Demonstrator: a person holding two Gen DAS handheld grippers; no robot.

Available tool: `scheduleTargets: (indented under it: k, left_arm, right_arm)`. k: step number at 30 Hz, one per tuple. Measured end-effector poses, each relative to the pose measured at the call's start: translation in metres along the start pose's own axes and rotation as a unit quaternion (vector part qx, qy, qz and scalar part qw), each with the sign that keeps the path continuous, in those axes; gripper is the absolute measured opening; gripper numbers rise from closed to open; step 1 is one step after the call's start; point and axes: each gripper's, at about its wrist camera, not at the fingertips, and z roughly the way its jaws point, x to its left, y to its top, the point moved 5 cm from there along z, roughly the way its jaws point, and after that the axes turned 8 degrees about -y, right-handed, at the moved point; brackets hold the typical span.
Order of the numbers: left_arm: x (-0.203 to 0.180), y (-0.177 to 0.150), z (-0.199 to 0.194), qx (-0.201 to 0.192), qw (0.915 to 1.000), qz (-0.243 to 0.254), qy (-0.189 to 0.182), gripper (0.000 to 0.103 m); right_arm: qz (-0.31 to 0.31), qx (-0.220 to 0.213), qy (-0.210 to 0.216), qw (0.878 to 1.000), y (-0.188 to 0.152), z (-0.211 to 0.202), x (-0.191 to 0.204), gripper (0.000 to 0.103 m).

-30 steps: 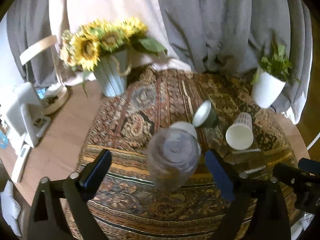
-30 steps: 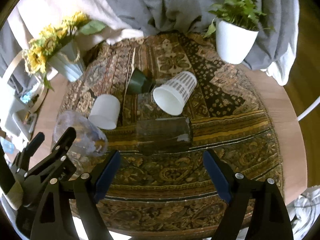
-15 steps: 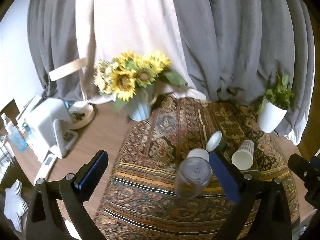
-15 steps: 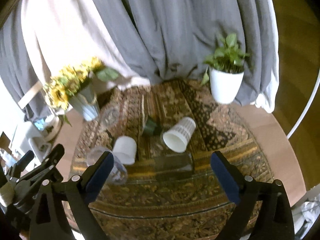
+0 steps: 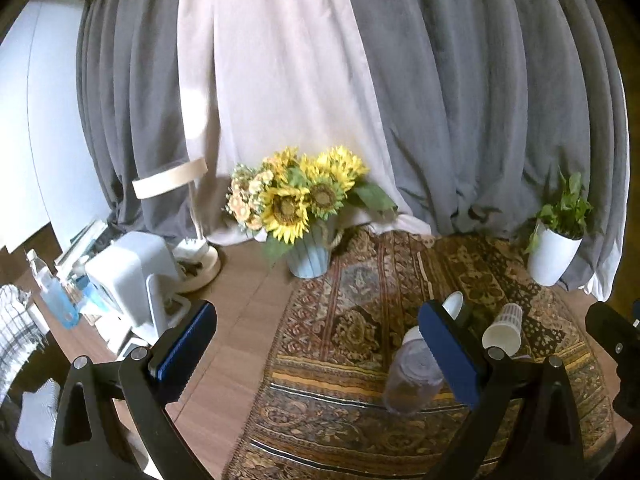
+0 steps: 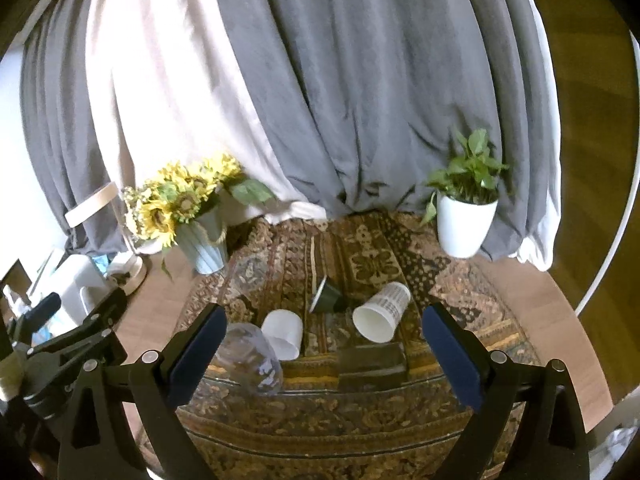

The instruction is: Flip cup upside down

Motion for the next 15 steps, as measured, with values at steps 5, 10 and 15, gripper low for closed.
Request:
scheduleTargets:
  k: [5,10,15]
  left_arm:
    - [0.004,0.004,-0.007,-0.016,0.9998,0.011,0.001,0.103]
    - [0.005,0.008,-0.012,-0.028,0.9995,0.014,-0.003,0.103]
    - [0.009,0.011,-0.012,-0.034,0.9994,0.011,-0.006,0.103]
  right_arm:
    - [-0.001,-0.015,0.0,1.0,0.001,-0.007,0.006,0.099]
    - [-0.003,-0.021,-0.002,1.0,0.001,-0.011,0.011,0.099]
    - [-0.001,-0.023,-0.002,1.0,0.001,-0.012,0.012,0.099]
